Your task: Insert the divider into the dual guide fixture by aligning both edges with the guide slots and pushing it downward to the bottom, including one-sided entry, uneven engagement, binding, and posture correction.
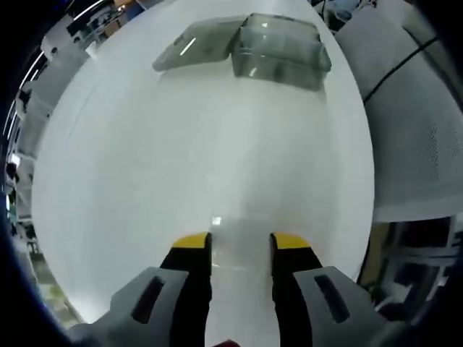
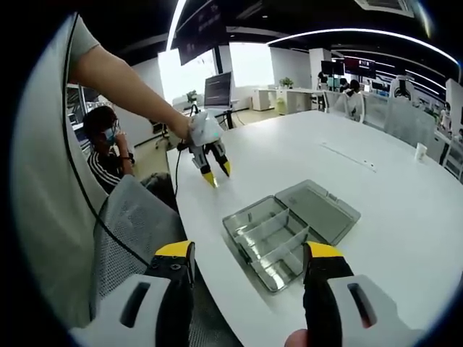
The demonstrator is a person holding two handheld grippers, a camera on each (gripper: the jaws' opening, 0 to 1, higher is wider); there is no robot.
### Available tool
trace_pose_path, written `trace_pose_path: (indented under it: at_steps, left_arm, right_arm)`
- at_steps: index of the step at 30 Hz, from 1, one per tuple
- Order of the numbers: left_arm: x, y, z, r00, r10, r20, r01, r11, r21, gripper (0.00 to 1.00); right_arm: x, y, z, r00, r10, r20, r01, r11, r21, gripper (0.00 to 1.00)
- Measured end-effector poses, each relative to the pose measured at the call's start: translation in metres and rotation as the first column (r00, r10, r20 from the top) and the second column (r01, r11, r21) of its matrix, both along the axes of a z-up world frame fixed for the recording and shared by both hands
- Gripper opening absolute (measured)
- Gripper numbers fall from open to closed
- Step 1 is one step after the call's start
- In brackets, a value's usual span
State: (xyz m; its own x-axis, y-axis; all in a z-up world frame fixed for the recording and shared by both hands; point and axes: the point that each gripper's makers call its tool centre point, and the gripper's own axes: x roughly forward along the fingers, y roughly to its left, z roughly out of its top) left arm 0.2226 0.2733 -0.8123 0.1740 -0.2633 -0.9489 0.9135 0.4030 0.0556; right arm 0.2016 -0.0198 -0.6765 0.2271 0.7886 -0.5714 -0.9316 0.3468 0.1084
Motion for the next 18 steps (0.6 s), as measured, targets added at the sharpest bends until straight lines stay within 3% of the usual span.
trace_pose_path:
  at_steps: [9, 18]
  left_arm:
    - [-0.001, -0.009, 0.003, 1.000, 0.005, 0.013, -0.005, 1.000, -0.021, 0.29]
    - [0.001, -0.029, 0.017, 0.998, -0.019, 0.056, 0.022, 0.999, -0.047, 0.29]
  right_arm:
    - [0.000, 0.001, -0.001, 1.000, 0.004, -0.003, -0.004, 1.000, 0.006, 0.58]
    - [0.003, 0.004, 0.000, 1.000, 0.007, -0.001, -0.007, 1.000, 0.012, 0.57]
